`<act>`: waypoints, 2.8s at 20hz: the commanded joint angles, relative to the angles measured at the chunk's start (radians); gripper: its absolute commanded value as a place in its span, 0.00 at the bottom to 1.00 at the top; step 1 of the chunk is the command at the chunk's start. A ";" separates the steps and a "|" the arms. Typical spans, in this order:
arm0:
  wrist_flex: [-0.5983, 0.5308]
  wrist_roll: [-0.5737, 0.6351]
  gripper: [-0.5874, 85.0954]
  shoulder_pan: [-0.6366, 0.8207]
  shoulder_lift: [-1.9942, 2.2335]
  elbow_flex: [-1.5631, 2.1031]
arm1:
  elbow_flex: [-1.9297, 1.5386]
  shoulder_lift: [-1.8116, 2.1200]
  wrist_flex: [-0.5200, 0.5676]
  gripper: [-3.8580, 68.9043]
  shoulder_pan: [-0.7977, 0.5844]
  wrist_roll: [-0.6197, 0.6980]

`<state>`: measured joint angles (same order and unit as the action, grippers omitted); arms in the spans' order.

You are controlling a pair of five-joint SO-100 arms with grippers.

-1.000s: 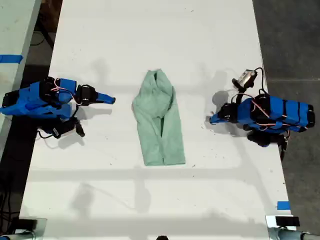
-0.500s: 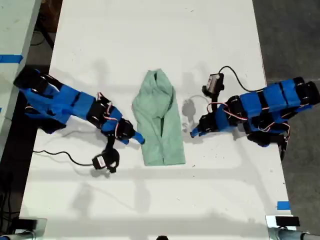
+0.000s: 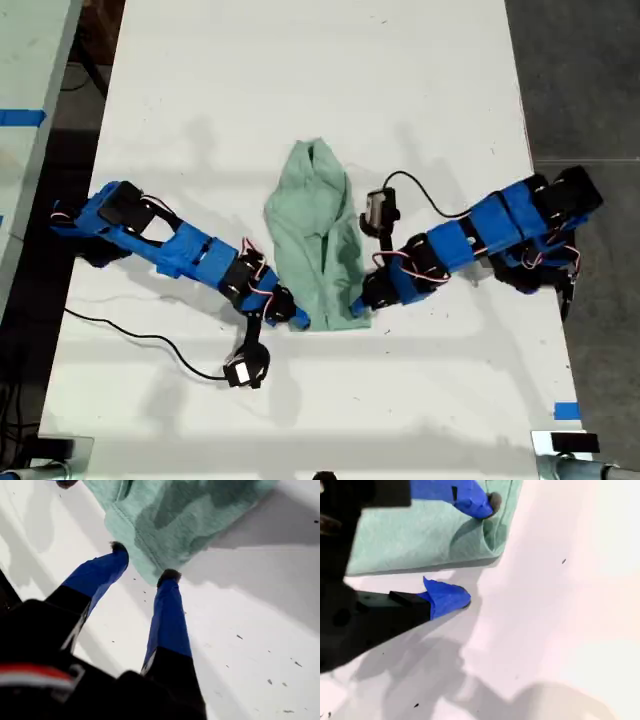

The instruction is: Fold t shirt

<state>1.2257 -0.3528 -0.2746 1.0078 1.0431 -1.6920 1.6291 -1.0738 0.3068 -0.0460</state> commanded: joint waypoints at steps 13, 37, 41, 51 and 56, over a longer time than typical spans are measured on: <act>-0.106 0.018 0.01 0.078 -0.020 -0.054 | 0.291 -0.342 -0.005 0.06 0.040 -0.051; 0.133 0.276 0.03 0.793 0.405 0.026 | 0.604 -0.044 -0.227 0.06 -0.758 0.414; 0.149 0.298 0.25 0.848 0.367 0.025 | 0.589 -0.048 -0.322 0.25 -0.861 0.382; 0.307 0.370 0.01 0.848 0.781 0.084 | 0.393 0.201 -0.471 0.05 -0.951 0.334; 0.258 0.492 0.01 0.538 1.447 0.371 | -0.135 0.957 -0.373 0.05 -0.701 0.344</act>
<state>1.5248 0.1181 0.3804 2.1660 1.2993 -1.6613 2.2411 -1.5079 -0.4924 0.2945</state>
